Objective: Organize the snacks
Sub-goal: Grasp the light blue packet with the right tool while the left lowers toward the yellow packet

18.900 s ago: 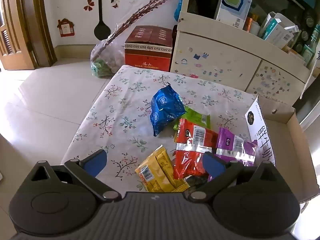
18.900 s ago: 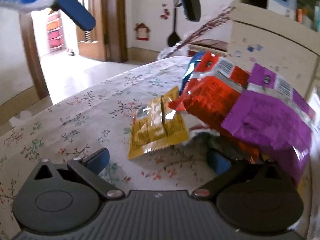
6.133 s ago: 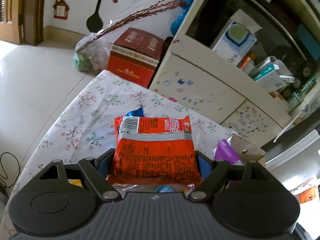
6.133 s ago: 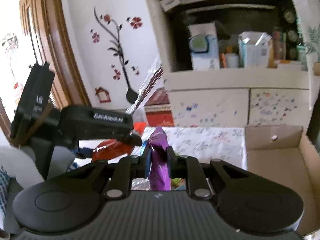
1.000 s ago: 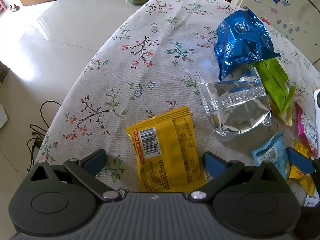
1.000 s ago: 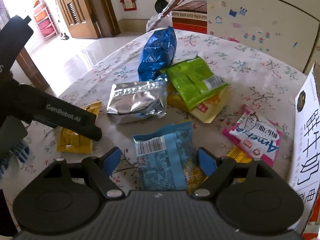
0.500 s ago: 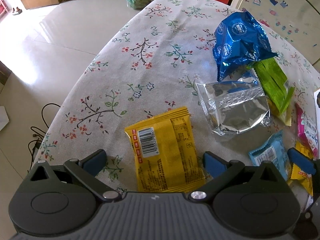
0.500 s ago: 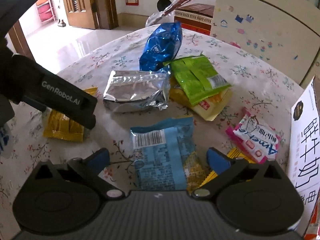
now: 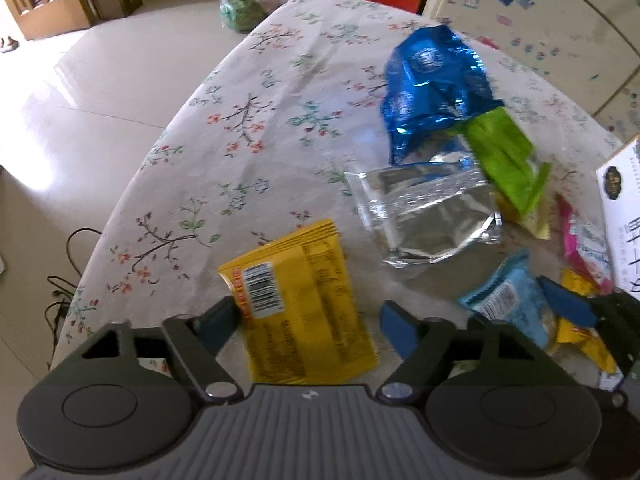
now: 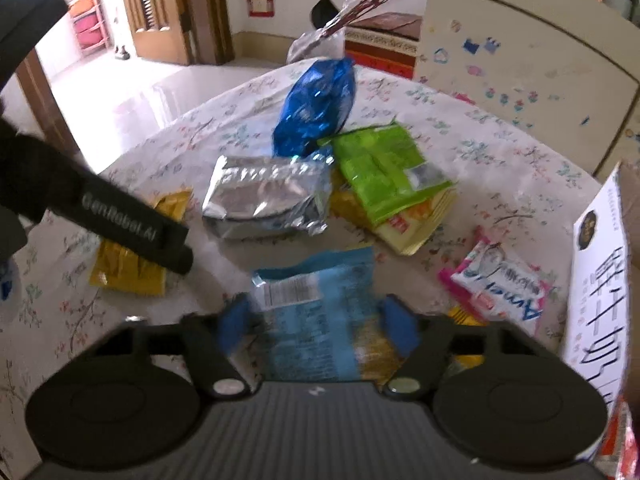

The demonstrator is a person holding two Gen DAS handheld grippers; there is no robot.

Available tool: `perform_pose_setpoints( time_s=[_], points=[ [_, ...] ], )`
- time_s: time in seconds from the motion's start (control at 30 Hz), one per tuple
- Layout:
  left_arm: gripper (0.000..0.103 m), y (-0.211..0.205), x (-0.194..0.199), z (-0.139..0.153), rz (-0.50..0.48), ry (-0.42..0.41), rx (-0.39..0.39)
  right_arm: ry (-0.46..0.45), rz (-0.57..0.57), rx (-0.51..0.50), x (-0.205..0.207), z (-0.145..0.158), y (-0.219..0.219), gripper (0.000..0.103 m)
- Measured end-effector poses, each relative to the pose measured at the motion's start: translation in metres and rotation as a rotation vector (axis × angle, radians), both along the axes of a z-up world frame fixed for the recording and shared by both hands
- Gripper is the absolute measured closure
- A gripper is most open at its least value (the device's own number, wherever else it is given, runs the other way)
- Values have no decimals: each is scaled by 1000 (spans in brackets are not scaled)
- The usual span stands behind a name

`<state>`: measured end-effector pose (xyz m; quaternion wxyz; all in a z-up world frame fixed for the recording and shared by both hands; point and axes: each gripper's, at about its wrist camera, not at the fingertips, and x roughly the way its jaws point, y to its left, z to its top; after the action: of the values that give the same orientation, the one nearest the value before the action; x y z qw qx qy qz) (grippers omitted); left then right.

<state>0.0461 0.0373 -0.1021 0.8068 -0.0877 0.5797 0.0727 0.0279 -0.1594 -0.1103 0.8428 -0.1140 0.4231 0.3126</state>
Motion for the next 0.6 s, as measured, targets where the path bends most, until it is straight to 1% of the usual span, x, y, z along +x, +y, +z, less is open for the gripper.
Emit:
perform_pose_setpoints(
  time_s=[0.03, 0.1, 0.2, 0.23, 0.37, 0.43, 0.6],
  points=[
    [26, 0, 0, 1, 5, -1, 3, 0, -2, 4, 0, 0, -1, 45],
    [32, 0, -1, 3, 13, -3, 7, 1, -7, 14, 0, 0, -2, 49],
    [35, 7, -1, 8, 33, -10, -76, 33, -49, 79, 5, 4, -9, 50],
    [35, 8, -2, 9, 39, -11, -89, 43, -64, 105, 8, 6, -12, 50],
    [36, 5, -1, 15, 41, -18, -83, 51, -83, 159, 10, 14, -16, 50],
    [36, 5, -3, 20, 40, -29, -91, 43, -77, 166, 8, 18, -15, 50],
    [36, 2, -7, 33, 35, -66, -78, 23, -72, 183, 5, 29, -14, 50]
  ],
)
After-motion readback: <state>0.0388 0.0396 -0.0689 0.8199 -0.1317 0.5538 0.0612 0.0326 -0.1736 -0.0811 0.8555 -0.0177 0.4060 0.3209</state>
